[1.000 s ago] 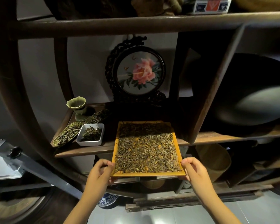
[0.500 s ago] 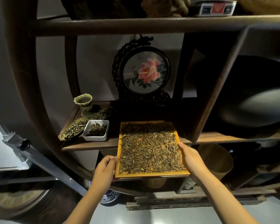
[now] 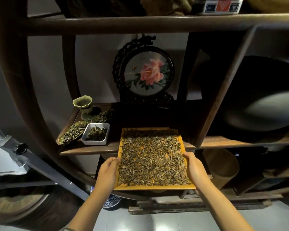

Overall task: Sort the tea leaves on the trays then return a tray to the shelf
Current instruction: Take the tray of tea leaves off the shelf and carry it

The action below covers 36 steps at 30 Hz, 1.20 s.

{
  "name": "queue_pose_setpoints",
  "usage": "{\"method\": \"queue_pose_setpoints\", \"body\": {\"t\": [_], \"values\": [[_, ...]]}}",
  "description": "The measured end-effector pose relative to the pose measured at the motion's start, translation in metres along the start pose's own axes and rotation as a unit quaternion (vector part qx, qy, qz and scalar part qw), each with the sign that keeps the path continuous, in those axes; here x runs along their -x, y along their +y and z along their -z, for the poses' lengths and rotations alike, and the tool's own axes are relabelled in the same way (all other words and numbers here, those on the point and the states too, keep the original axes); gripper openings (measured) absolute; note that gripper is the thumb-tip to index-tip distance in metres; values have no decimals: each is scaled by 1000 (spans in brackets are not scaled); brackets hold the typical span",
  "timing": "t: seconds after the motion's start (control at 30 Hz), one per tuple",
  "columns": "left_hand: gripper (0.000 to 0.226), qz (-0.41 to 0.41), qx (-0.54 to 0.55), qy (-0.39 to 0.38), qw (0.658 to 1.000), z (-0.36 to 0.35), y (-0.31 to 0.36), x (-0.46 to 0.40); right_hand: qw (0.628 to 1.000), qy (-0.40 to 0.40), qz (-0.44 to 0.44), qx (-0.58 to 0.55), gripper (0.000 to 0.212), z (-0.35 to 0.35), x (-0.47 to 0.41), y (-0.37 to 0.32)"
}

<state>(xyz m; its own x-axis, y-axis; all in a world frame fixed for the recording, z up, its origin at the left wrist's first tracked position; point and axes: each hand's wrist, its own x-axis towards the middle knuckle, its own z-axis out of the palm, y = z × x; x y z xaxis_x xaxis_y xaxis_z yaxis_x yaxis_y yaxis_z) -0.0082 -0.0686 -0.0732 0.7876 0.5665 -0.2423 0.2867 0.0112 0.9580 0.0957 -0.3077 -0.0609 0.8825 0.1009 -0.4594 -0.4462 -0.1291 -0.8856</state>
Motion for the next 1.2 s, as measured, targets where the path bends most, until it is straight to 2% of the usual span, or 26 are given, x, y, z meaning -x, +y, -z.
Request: {"method": "queue_pose_setpoints", "body": {"t": [0.17, 0.33, 0.47, 0.6, 0.77, 0.9, 1.0, 1.2], "values": [[28, -21, 23, -19, 999, 4, 2, 9, 999, 26, 14, -16, 33, 6, 16, 9], [27, -64, 1, -71, 995, 6, 4, 12, 994, 104, 41, -14, 32, 7, 44, 20], [25, -105, -33, -148, 983, 10, 8, 10, 981, 183, 58, -39, 32, 1, 84, 38], [26, -132, -70, -249, 957, 10, 11, 18, 955, 286, 84, -11, 34, -6, 137, 63], [28, -137, -102, -366, 915, -8, 6, 47, 915, 401, 44, -15, 32, -4, 216, 94], [29, -146, -111, -449, 875, -36, -2, 89, 865, 483, 44, -128, 25, 2, 288, 126], [24, -142, -119, -532, 826, -65, -9, 135, 819, 547, 18, -171, 26, 10, 346, 148], [22, -161, -125, -670, 714, -107, -24, 257, 703, 679, -23, -209, 28, 19, 459, 200]]}}
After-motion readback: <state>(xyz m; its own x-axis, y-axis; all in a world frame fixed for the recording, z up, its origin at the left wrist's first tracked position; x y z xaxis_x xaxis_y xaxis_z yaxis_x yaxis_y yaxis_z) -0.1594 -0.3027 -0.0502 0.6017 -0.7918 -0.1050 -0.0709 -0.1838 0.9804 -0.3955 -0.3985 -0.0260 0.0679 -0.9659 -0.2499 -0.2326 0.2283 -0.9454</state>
